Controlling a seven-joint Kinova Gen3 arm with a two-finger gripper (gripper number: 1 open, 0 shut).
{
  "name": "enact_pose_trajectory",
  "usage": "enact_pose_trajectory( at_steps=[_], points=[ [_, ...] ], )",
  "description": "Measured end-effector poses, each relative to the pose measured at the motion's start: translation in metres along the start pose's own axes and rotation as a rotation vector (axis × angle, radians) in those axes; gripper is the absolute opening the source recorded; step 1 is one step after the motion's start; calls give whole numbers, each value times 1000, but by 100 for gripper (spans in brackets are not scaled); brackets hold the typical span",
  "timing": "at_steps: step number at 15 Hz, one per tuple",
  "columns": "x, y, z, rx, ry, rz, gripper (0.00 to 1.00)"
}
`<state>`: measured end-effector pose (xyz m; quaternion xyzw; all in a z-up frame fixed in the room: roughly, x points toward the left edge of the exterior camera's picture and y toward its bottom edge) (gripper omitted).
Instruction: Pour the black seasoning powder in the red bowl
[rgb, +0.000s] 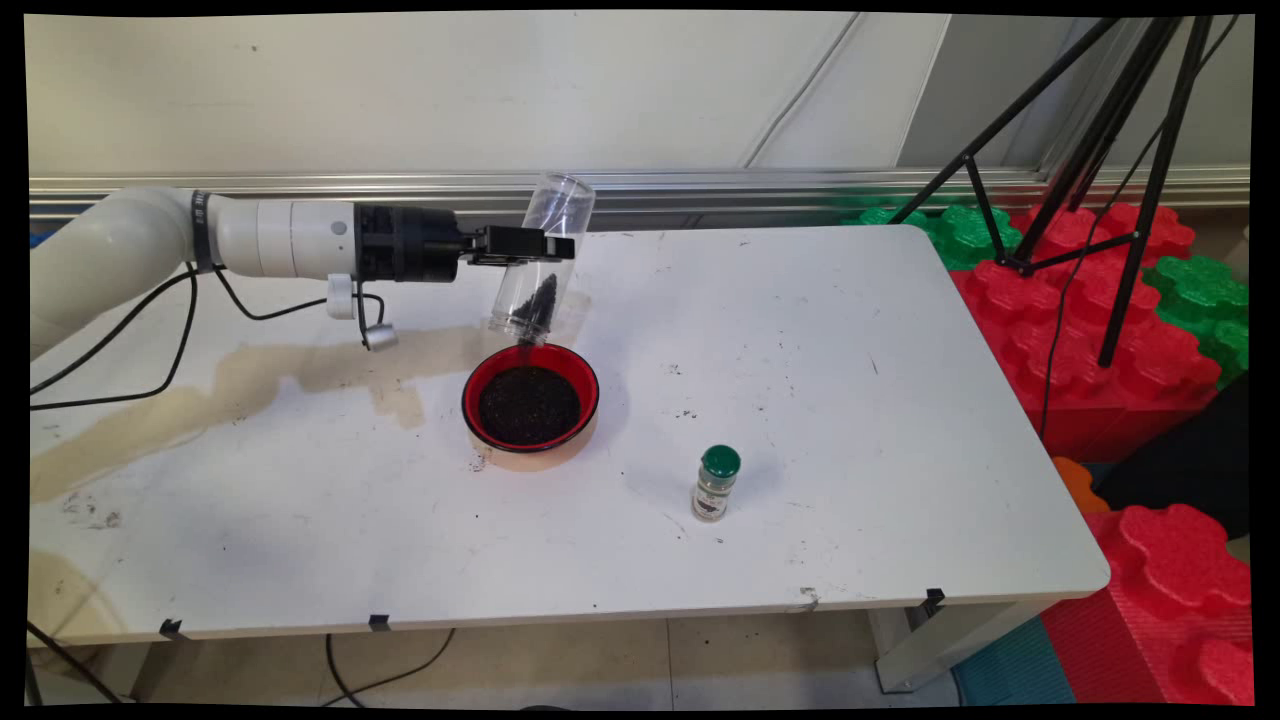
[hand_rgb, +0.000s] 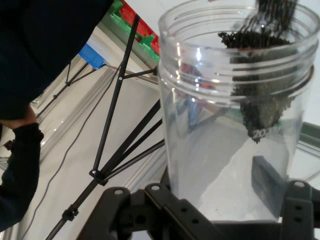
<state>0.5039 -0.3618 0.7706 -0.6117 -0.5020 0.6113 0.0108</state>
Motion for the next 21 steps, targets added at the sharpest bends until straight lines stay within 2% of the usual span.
enact_pose_trajectory(
  at_steps=[21],
  points=[
    [-9, -11, -2, 73, 10, 146, 0]
  ],
)
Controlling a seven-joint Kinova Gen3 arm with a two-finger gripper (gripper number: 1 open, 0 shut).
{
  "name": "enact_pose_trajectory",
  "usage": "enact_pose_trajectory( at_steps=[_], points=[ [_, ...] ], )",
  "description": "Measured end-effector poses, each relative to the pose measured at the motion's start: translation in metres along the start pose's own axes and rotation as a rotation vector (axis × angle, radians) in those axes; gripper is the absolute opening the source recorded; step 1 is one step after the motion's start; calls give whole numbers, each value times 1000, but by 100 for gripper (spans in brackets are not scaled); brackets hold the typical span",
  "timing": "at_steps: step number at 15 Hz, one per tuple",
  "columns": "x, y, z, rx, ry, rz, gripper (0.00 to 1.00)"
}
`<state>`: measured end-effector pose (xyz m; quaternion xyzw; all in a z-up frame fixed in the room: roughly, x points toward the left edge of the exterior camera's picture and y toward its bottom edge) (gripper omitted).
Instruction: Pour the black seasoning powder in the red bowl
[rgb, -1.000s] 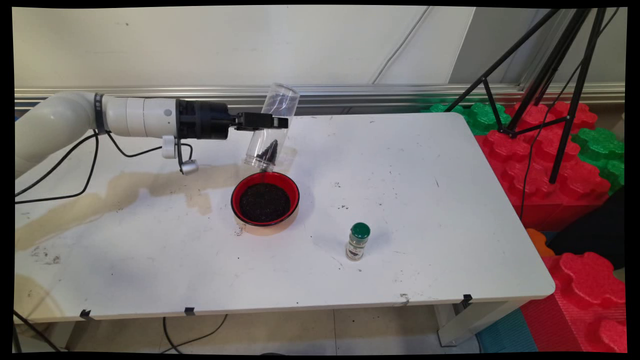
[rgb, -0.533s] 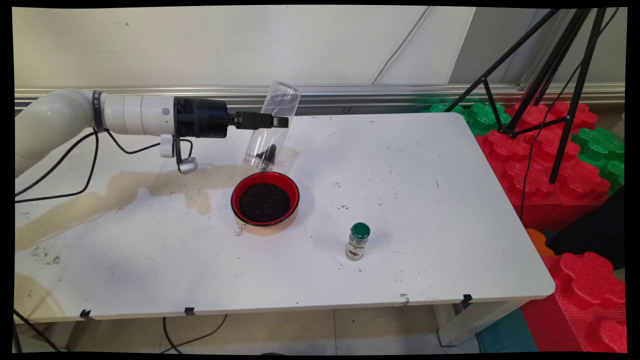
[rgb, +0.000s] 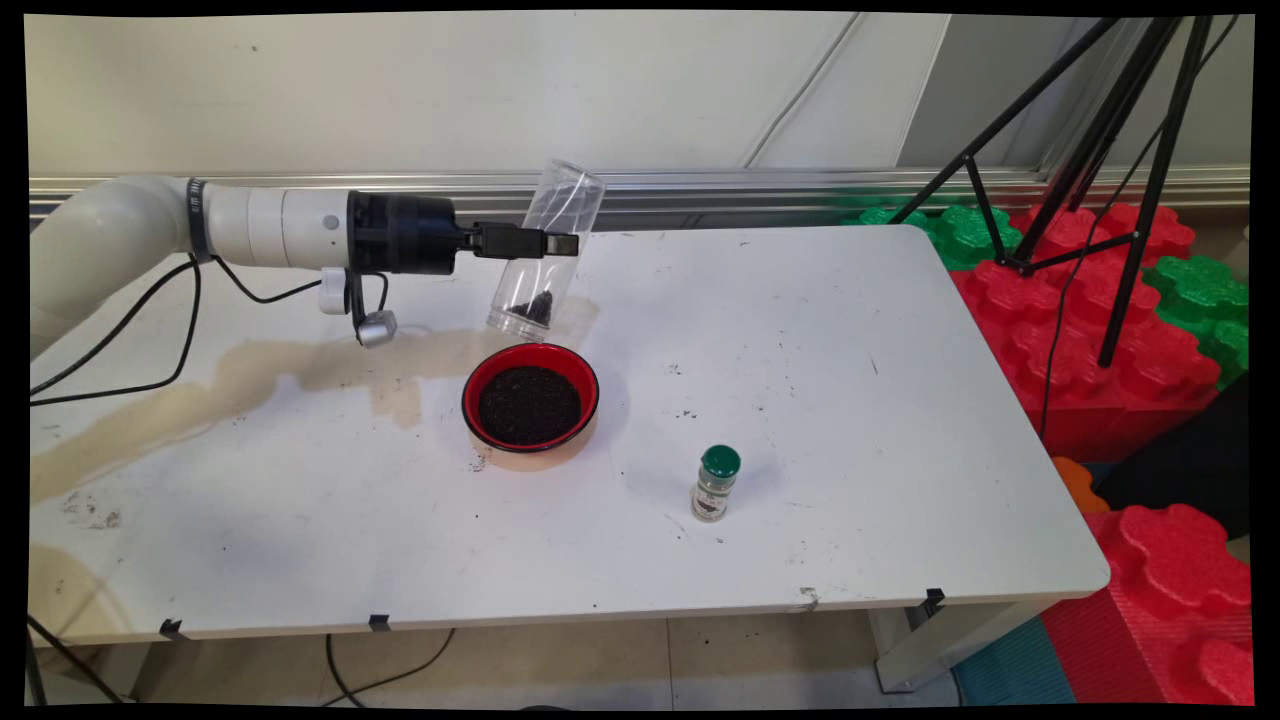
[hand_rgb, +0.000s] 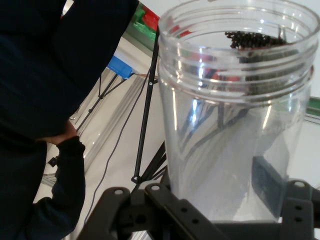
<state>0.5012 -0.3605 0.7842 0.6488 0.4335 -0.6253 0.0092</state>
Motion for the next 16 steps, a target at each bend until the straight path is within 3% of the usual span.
enact_pose_trajectory(
  at_steps=[16],
  points=[
    [16, 9, 6, 7, -29, 11, 0]
  ],
)
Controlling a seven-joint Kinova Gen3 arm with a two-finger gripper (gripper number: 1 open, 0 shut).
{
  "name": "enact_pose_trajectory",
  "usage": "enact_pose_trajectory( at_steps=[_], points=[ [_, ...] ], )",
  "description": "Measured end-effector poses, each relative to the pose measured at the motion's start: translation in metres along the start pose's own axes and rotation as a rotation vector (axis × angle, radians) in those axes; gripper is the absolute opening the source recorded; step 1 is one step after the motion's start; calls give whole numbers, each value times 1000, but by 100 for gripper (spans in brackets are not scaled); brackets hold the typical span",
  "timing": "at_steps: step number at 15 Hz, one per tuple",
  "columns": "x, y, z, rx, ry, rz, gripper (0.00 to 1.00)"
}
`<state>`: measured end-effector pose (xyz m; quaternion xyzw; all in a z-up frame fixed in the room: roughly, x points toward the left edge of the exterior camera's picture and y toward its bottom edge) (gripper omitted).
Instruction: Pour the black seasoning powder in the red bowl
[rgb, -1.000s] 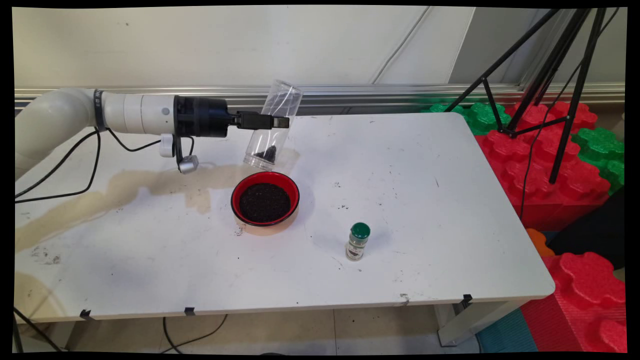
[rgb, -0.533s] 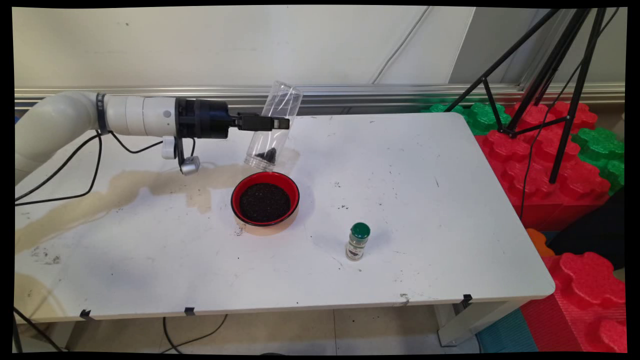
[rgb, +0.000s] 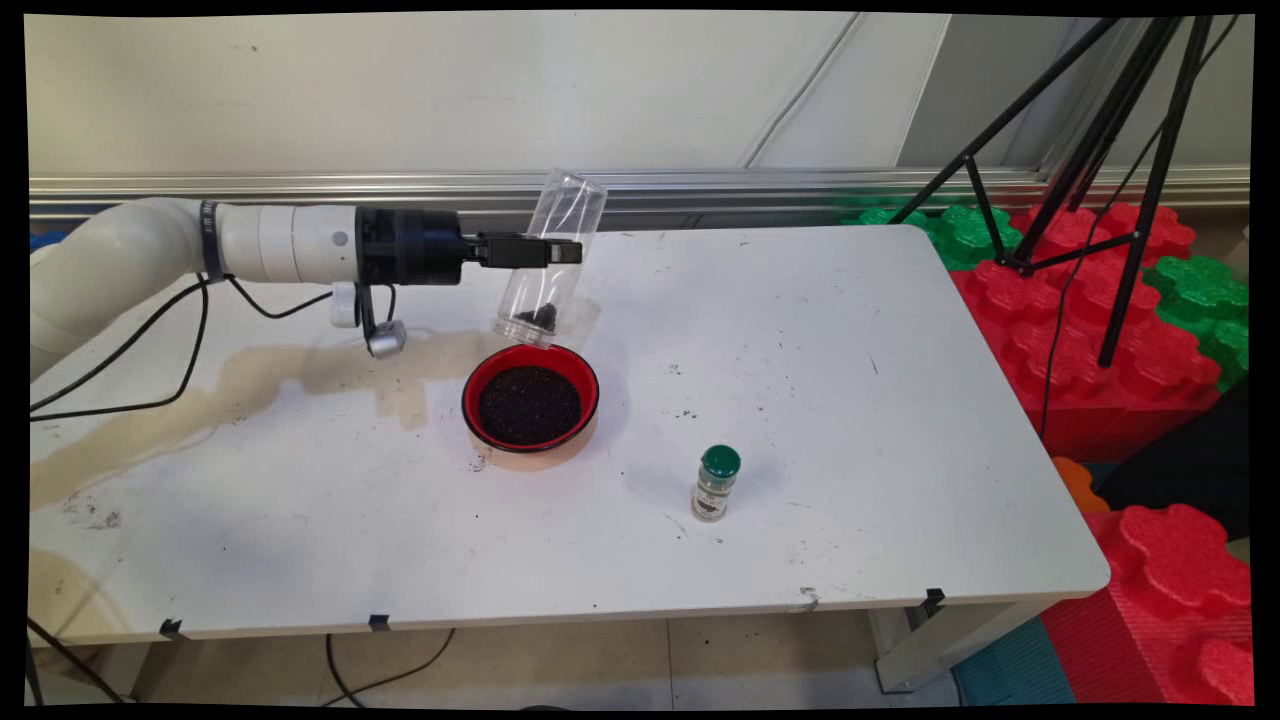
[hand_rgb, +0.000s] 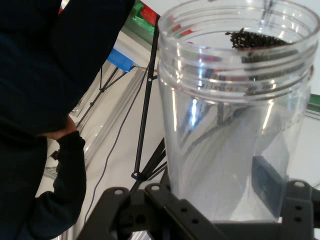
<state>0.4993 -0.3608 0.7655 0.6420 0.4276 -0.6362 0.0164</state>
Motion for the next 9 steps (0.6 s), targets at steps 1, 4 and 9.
enact_pose_trajectory(
  at_steps=[1, 4, 9],
  points=[
    [0, 0, 0, 1, -2, -1, 0],
    [2, 0, 1, 6, -9, 1, 0],
    [4, 0, 1, 14, -17, 8, 0]
  ],
)
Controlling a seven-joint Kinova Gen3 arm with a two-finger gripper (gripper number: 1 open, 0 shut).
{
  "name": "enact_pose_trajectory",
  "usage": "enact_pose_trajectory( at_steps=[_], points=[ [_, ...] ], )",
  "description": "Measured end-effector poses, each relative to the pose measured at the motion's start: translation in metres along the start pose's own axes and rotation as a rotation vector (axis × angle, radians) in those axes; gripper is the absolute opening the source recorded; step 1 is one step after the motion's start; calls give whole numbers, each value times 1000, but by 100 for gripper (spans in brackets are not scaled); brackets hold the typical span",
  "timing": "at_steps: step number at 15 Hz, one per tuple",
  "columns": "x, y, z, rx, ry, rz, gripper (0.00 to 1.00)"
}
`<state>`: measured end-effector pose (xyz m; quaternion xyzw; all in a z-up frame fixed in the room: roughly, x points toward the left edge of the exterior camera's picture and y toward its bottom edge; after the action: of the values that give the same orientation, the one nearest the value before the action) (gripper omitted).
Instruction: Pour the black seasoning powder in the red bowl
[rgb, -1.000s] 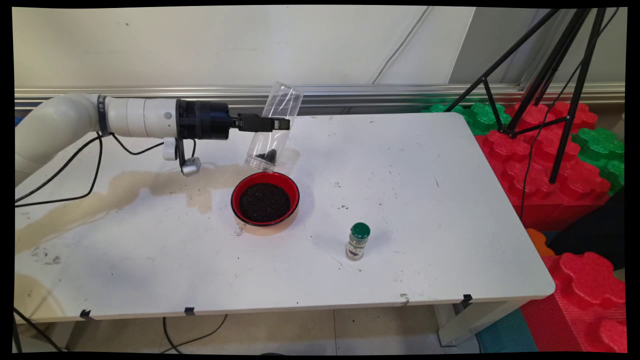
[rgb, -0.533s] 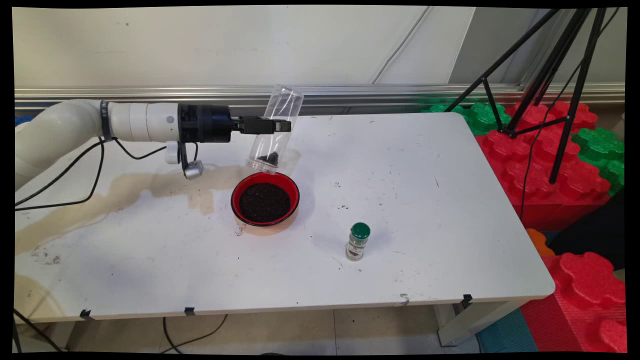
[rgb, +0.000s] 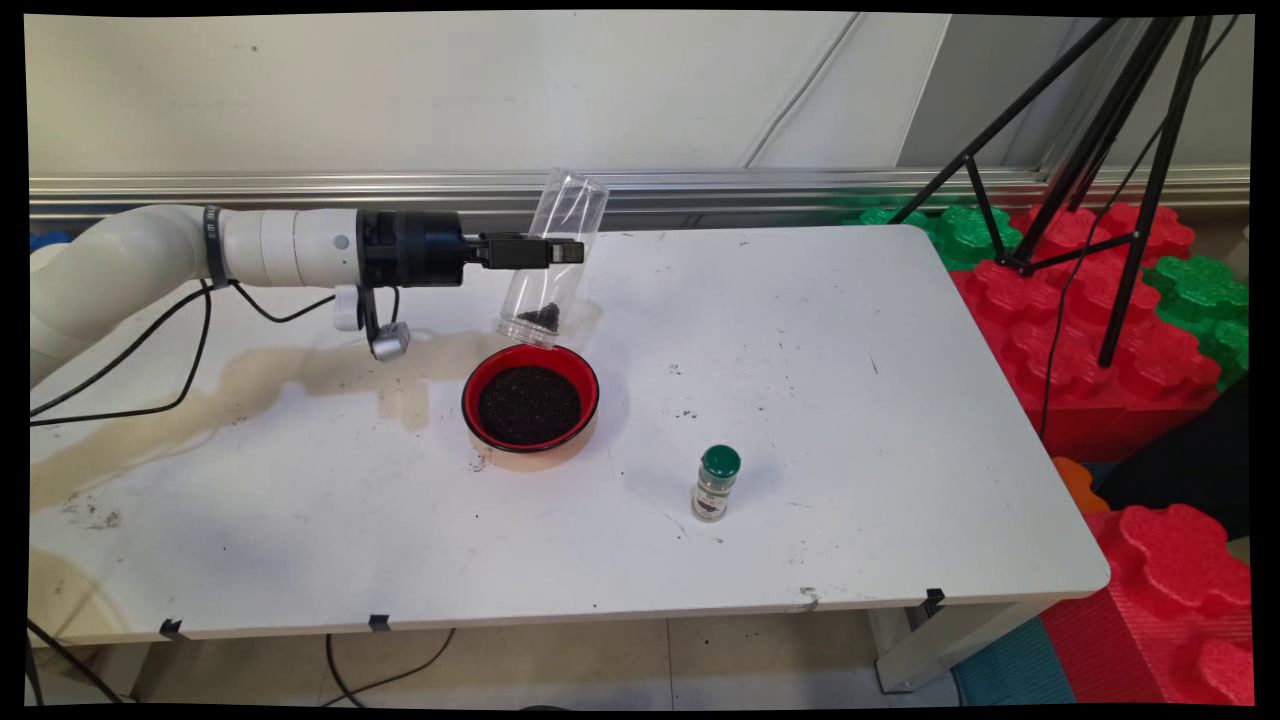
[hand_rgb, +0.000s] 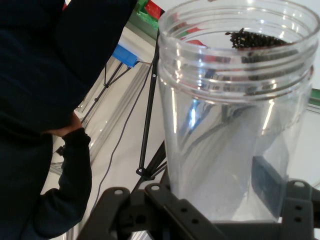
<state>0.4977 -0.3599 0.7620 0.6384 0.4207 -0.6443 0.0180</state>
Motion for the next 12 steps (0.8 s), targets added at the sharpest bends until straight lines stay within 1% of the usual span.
enact_pose_trajectory(
  at_steps=[8, 12],
  points=[
    [2, 6, 0, -26, 5, -98, 0],
    [4, 8, -1, -30, 12, -100, 0]
  ],
)
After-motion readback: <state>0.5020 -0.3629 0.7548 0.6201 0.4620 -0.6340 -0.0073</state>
